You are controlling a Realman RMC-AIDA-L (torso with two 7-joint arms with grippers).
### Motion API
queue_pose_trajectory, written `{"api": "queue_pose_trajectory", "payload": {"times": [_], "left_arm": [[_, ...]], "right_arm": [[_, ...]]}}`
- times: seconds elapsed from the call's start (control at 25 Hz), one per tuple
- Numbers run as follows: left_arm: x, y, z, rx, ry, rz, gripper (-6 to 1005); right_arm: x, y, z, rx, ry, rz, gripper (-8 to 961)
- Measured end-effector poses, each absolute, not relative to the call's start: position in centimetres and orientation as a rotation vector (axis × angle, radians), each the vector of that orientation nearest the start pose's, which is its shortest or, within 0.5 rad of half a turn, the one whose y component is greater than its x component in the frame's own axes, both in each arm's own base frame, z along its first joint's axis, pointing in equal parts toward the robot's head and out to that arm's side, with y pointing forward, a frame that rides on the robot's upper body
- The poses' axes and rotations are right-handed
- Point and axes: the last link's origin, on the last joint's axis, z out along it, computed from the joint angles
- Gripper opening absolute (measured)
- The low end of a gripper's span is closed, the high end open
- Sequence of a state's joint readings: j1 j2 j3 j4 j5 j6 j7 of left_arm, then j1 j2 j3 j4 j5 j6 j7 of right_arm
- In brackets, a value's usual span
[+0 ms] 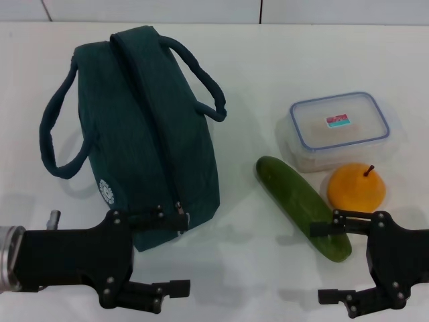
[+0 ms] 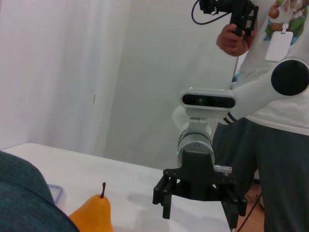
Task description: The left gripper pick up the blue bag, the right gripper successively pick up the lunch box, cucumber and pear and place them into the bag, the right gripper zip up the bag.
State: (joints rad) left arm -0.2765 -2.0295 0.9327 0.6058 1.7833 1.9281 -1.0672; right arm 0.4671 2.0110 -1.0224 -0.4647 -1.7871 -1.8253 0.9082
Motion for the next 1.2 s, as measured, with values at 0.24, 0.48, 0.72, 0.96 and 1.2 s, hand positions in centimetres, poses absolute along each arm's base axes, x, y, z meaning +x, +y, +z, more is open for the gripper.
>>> {"api": "queue_pose_trajectory", "payload": {"times": [0.24,0.48,0.72,0.96,1.2], "left_arm": [[-28.4,21.9,0.3,-2.925,-0.335,-1.048,879],[-28.4,21.8,0.3,-2.925,-0.336,-1.047,872],[-28.4,21.8,0.3,-2.925,-0.337,-1.048,864],[-28.1,22.5,2.3,-2.789,-0.294,-1.151,857],[-28.0,24.5,6.8,-2.498,-0.330,-1.270,850]], "right_arm": [[25.7,25.8,-2.1,-3.025,0.036,0.967,857],[25.7,25.9,-2.1,-3.029,0.053,0.968,857],[25.7,25.9,-2.1,-3.027,0.056,0.968,856],[25.8,25.9,-1.9,-3.005,0.064,0.977,855],[25.9,26.1,-2.0,-2.995,0.073,0.960,855]]}}
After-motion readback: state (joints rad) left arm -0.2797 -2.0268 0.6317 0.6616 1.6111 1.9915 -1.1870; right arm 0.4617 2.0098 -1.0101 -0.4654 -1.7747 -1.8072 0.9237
